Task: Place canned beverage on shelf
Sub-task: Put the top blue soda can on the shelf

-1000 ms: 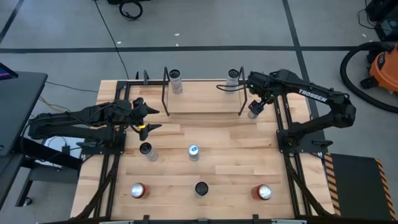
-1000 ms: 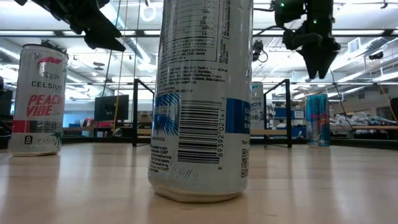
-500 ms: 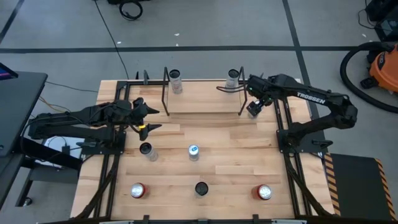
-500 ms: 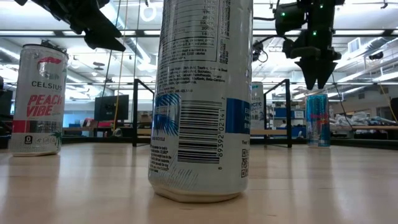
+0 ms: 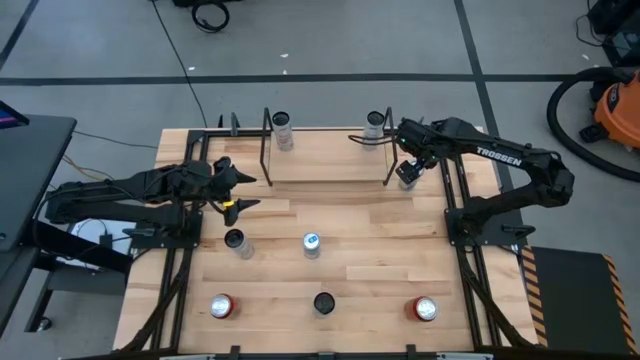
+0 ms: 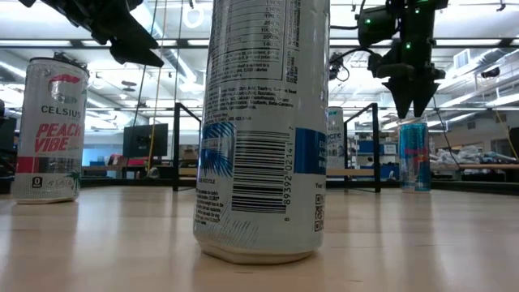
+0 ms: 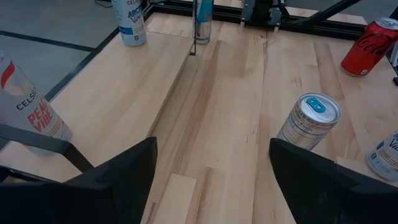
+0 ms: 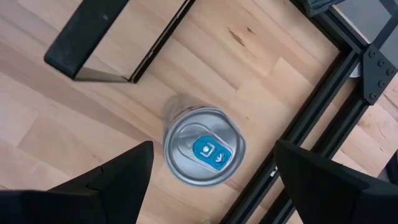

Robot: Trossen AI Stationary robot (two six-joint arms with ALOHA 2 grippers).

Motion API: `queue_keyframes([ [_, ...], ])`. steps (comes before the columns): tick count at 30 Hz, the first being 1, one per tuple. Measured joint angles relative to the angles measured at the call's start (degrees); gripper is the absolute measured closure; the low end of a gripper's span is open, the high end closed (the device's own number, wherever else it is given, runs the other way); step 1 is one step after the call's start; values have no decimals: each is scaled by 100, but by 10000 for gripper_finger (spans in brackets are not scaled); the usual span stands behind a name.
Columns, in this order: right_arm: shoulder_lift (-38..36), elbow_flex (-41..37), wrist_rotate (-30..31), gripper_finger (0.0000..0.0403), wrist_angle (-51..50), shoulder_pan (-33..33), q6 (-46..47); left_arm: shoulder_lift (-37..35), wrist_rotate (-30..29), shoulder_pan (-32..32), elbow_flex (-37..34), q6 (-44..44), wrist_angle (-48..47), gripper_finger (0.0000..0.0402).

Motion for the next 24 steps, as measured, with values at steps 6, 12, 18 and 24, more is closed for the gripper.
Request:
queue_keyframes([
  [6, 0, -278, -6, 59, 215, 2, 91, 0, 0, 2, 0, -2, -2, 90],
  [12, 2, -585, 144, 59, 349, 0, 151, 0, 2, 0, 0, -2, -4, 90],
  [18, 2, -844, 86, 59, 629, -2, -5, 0, 2, 0, 0, -2, -2, 90],
  [24, 2, -813, 94, 75, 665, -2, -73, 0, 0, 2, 0, -4, -2, 90],
])
